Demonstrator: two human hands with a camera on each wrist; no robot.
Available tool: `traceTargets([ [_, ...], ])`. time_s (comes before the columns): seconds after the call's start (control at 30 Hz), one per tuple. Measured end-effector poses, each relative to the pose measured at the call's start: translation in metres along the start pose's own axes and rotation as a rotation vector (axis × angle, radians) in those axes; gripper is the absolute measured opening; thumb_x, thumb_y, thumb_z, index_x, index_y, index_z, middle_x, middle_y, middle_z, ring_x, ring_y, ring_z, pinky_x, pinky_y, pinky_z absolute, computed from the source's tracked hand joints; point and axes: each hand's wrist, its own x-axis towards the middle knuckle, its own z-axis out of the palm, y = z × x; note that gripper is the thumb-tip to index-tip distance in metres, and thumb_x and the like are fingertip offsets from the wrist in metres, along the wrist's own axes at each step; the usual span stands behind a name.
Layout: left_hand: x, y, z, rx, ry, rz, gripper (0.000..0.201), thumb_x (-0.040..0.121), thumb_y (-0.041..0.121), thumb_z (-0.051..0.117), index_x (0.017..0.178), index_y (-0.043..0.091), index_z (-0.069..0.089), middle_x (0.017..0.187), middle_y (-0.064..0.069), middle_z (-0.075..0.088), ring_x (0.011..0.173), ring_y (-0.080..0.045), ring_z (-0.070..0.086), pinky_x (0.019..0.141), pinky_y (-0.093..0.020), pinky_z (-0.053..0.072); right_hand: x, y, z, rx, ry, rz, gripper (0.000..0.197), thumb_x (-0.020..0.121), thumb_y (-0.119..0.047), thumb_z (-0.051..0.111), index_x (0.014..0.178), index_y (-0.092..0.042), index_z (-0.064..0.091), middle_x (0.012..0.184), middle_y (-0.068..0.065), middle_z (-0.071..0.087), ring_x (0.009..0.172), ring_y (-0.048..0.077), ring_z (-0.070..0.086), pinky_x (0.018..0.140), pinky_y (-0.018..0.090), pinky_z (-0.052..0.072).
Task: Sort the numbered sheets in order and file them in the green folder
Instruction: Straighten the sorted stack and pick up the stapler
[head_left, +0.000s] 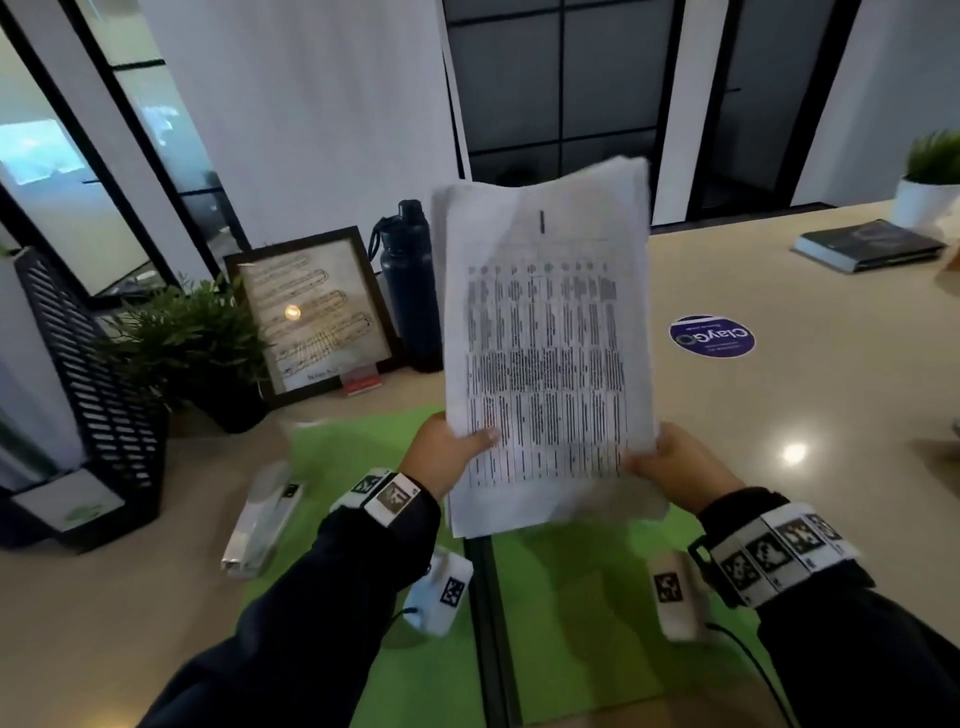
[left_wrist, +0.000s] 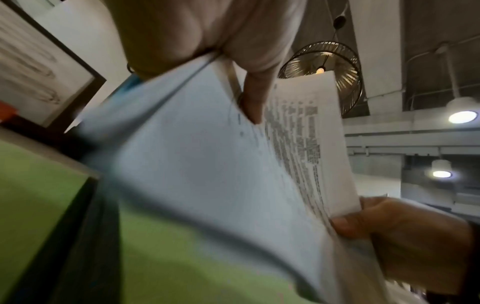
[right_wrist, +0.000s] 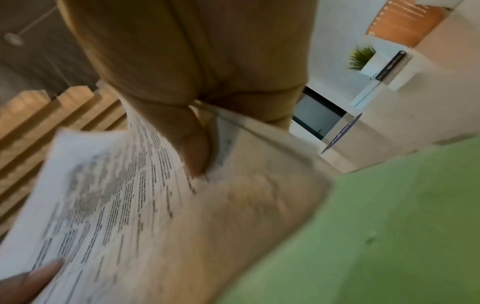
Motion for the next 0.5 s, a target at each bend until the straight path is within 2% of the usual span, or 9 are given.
traceTargets([
  [0.07, 0.004, 0.01, -0.005, -0.02, 0.005, -0.007, 0.023, 0.085, 0.019, 0.066, 0.107, 0.011, 0.065, 0.101, -0.002, 0.067, 0.088, -0.014, 0.064, 0.069, -0.014, 0.047, 0.001, -0.003, -0.004, 0.193, 0.053, 0.008, 0.022, 0.087, 0.002, 0.055, 0.091, -0.017, 0.065, 0.089, 0.004, 0.068, 0.089, 0.027, 0.064, 0.083, 0.041, 0.052],
  [0.13, 0.008, 0.016, -0.008, -0.034, -0.015, -0.041, 0.019, 0.085, 0.019, 0.065, 0.103, 0.012, 0.066, 0.096, 0.001, 0.068, 0.078, -0.006, 0.063, 0.063, -0.011, 0.047, 0.0, -0.008, -0.006, 0.327, 0.048, 0.037, 0.02, 0.089, 0.003, 0.052, 0.099, -0.011, 0.063, 0.09, 0.005, 0.068, 0.082, 0.023, 0.063, 0.077, 0.037, 0.052],
  [0.2, 0.012, 0.015, -0.009, -0.026, -0.046, -0.09, 0.016, 0.085, 0.017, 0.065, 0.101, 0.014, 0.066, 0.1, -0.003, 0.069, 0.081, -0.01, 0.065, 0.076, -0.02, 0.051, -0.002, -0.006, -0.005, 0.356, 0.009, 0.063, 0.022, 0.091, 0.0, 0.049, 0.097, -0.017, 0.061, 0.094, 0.005, 0.068, 0.081, 0.018, 0.063, 0.073, 0.031, 0.051],
  [0.27, 0.012, 0.01, -0.008, -0.013, -0.087, -0.158, 0.023, 0.086, 0.014, 0.064, 0.109, 0.011, 0.064, 0.109, -0.008, 0.067, 0.094, -0.021, 0.065, 0.089, -0.032, 0.049, -0.005, 0.002, -0.002, 0.369, 0.0, 0.101, 0.023, 0.093, 0.0, 0.047, 0.106, -0.015, 0.059, 0.094, 0.003, 0.067, 0.082, 0.017, 0.063, 0.074, 0.029, 0.051],
  [0.33, 0.011, 0.001, -0.006, -0.029, -0.141, -0.222, 0.028, 0.089, 0.006, 0.058, 0.117, 0.007, 0.059, 0.112, -0.01, 0.065, 0.093, -0.023, 0.064, 0.083, -0.032, 0.05, -0.006, 0.015, 0.003, 0.409, 0.019, 0.165, 0.028, 0.094, 0.0, 0.045, 0.117, -0.013, 0.054, 0.094, 0.004, 0.066, 0.083, 0.02, 0.062, 0.074, 0.03, 0.051],
  [0.4, 0.006, -0.008, -0.005, -0.078, -0.174, -0.284, 0.024, 0.09, -0.002, 0.05, 0.112, 0.005, 0.057, 0.107, -0.012, 0.065, 0.086, -0.023, 0.064, 0.078, -0.032, 0.049, -0.008, 0.026, 0.009, 0.423, 0.023, 0.218, 0.028, 0.094, -0.001, 0.044, 0.12, -0.01, 0.052, 0.097, 0.005, 0.065, 0.086, 0.022, 0.062, 0.07, 0.028, 0.049],
  [0.5, 0.0, -0.017, -0.003, -0.167, -0.181, -0.395, 0.023, 0.089, -0.005, 0.044, 0.109, 0.0, 0.055, 0.104, -0.018, 0.065, 0.091, -0.031, 0.061, 0.078, -0.038, 0.05, -0.009, 0.037, 0.013, 0.458, 0.04, 0.287, 0.026, 0.094, 0.0, 0.044, 0.119, -0.006, 0.052, 0.092, 0.007, 0.064, 0.078, 0.021, 0.061, 0.058, 0.024, 0.051],
])
